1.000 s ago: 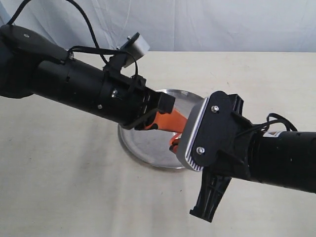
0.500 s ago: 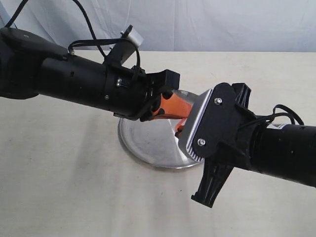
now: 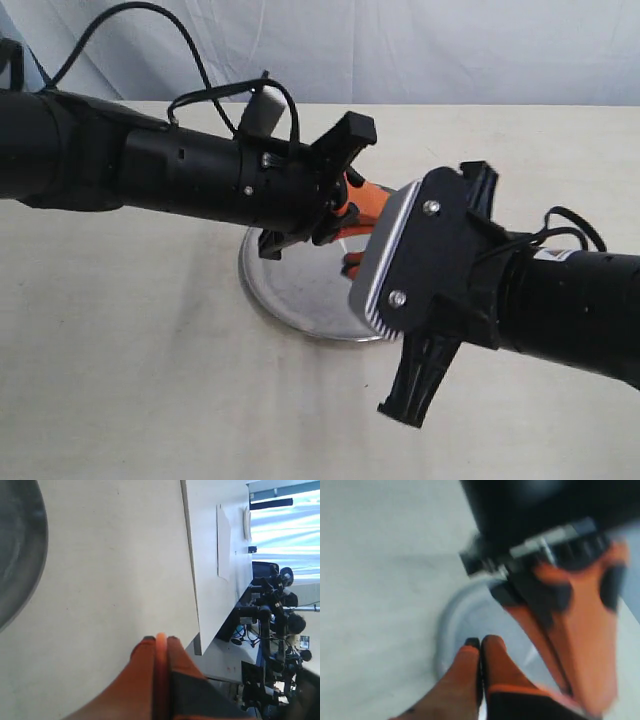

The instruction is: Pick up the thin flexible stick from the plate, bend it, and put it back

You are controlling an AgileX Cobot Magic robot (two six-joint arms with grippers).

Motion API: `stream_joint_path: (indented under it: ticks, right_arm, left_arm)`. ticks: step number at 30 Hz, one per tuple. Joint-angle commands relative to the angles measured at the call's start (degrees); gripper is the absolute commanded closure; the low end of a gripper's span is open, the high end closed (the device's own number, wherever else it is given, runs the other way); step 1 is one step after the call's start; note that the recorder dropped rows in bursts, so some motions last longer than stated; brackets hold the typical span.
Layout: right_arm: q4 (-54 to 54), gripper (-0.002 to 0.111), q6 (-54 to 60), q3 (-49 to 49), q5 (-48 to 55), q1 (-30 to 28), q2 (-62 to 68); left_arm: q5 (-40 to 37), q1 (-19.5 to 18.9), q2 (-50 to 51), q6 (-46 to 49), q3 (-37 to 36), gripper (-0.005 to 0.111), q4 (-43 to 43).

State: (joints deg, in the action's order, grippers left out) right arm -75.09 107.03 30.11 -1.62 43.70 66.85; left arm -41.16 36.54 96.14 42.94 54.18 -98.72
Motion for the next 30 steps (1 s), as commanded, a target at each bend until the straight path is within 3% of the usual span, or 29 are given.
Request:
stream_joint_path:
  ticks: [1, 6, 10, 22, 25, 30]
  right_arm:
    - [1.56, 0.109, 0.99, 1.13, 0.99, 0.46, -0.2]
    - [1.67, 0.109, 0.99, 1.13, 0.58, 0.46, -0.2]
    - [0.18, 0.109, 0.99, 1.13, -0.39, 0.46, -0.2]
    - [-8.67, 0.109, -0.87, 1.03, -3.25, 0.34, -0.2]
    - [-14.24, 0.109, -5.4, 1.03, -6.2, 0.34, -0.2]
    - [-15.53, 0.109, -13.19, 1.03, -5.41, 0.34, 0.18]
  left_arm:
    - [-5.26, 1.26, 0.73, -0.6, 0.01, 0.107, -1.23]
    - [-5.26, 1.14, 0.73, -0.3, 0.01, 0.107, -1.23]
    - [-3.88, -1.61, 0.73, 1.33, 0.01, 0.107, -1.2]
    - [-9.15, -22.94, -3.17, 1.08, 0.01, 0.107, 4.76]
    - [-10.21, -25.78, -4.38, 3.13, 0.01, 0.106, 7.08]
    - [-10.22, -26.82, -7.46, 12.9, 0.01, 0.106, 14.95]
